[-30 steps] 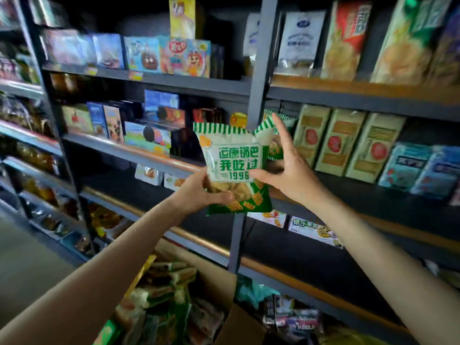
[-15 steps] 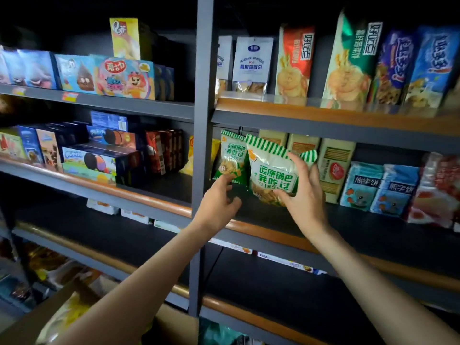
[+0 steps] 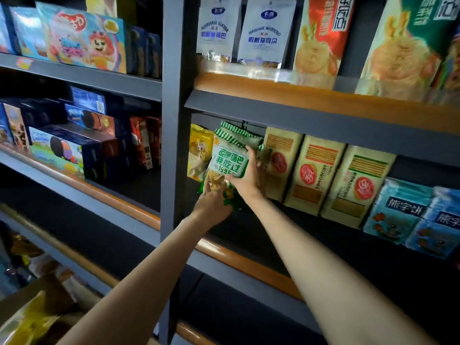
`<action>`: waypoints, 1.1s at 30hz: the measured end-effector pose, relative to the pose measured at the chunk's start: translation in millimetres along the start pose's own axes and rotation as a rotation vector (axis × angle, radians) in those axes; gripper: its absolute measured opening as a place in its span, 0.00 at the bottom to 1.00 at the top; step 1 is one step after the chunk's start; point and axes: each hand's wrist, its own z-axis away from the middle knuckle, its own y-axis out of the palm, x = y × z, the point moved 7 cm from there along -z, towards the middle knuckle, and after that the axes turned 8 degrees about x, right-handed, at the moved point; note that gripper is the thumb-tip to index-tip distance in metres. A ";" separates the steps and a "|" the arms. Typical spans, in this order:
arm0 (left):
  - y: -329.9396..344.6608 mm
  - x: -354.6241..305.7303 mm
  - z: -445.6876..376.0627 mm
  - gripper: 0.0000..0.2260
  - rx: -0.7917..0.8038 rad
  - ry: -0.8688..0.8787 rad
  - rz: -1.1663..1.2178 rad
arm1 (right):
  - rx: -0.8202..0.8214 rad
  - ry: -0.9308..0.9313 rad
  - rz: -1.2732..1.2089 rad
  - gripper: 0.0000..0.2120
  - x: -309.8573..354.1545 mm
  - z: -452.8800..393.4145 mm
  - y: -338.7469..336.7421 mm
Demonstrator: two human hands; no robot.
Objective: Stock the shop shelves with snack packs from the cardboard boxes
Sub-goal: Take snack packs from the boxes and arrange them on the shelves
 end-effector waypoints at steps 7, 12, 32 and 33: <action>-3.3 6.1 -24.7 0.27 -0.103 0.004 0.099 | 0.101 -0.010 0.104 0.44 -2.9 3.7 -13.4; -10.7 -22.0 51.0 0.23 -0.269 0.306 -0.058 | 0.035 -0.135 0.123 0.34 32.5 50.0 -34.4; -24.0 373.9 389.4 0.12 -0.234 -0.693 0.005 | 1.348 -0.037 0.464 0.24 5.7 340.9 323.5; -19.9 386.1 392.8 0.12 -0.207 -0.722 0.011 | 1.385 -0.027 0.497 0.24 -3.0 343.8 336.8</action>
